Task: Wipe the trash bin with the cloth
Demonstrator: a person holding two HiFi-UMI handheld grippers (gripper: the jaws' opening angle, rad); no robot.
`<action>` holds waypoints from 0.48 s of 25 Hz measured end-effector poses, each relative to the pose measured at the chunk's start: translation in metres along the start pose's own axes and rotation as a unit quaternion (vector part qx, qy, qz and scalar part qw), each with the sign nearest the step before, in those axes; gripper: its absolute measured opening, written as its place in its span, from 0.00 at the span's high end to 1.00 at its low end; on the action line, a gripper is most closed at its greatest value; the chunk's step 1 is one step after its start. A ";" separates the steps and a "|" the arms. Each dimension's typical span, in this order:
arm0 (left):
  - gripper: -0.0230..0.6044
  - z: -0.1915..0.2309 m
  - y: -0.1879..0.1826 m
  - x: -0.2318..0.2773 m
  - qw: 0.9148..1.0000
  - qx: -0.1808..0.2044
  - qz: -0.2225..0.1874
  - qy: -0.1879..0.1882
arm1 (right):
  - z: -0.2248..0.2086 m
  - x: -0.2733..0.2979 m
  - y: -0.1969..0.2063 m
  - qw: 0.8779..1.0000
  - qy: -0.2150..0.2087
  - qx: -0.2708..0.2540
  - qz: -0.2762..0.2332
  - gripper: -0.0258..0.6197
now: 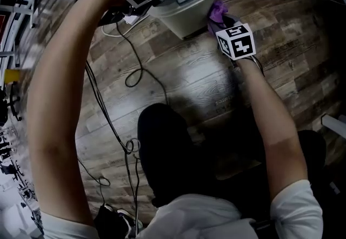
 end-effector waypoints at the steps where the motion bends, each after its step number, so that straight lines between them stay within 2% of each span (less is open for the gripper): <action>1: 0.96 0.000 0.000 0.000 1.000 0.000 0.001 -0.002 | 0.004 0.001 0.002 1.000 -0.002 -0.008 0.003 0.79; 7: 0.96 -0.001 -0.001 0.000 1.000 0.002 0.013 -0.009 | 0.036 0.003 0.005 0.999 -0.022 -0.035 0.012 0.79; 10: 0.96 -0.003 -0.001 0.000 1.000 0.000 0.021 -0.012 | 0.068 0.008 0.005 0.996 -0.061 -0.062 0.012 0.79; 12: 0.96 -0.003 -0.001 -0.001 1.000 -0.003 0.021 -0.014 | 0.094 0.010 0.002 0.990 -0.104 -0.098 0.012 0.79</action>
Point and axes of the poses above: the fingertips, and each gripper's own axes: x forward along the fingers, z to its left, y out of its underside, the point moved 8 cm from there along -x, backward along the fingers, and after that the axes turned 4 degrees about -x, right-handed, at the moved point
